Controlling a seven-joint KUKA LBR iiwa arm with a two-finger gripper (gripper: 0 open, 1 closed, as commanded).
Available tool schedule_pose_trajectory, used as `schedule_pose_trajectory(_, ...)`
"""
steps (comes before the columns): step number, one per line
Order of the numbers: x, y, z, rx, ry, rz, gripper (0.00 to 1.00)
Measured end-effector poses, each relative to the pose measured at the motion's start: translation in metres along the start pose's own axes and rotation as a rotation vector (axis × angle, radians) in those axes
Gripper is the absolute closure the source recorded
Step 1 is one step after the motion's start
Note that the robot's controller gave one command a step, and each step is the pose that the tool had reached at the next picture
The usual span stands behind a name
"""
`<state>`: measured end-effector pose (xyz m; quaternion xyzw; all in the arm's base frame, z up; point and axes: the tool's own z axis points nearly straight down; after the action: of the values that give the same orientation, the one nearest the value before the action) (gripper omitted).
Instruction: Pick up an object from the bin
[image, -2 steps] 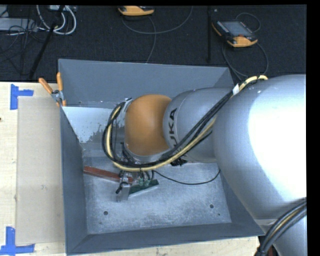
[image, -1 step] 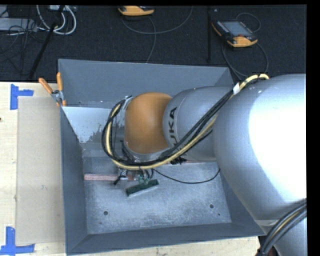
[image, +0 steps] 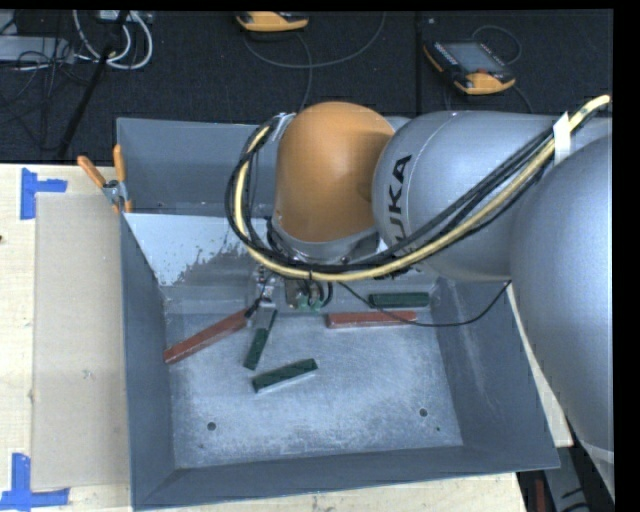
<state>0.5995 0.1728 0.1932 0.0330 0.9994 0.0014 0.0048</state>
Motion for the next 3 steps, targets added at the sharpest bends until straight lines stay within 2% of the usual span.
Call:
schedule_pose_trajectory(1, 0.002, -0.001, 0.005, 0.002, 0.009, 0.002, 0.0)
schedule_pose_trajectory(2, 0.025, -0.025, 0.125, 0.003, 0.012, -0.058, 0.0)
schedule_pose_trajectory(3, 0.003, -0.111, 0.123, 0.005, 0.009, -0.252, 0.0)
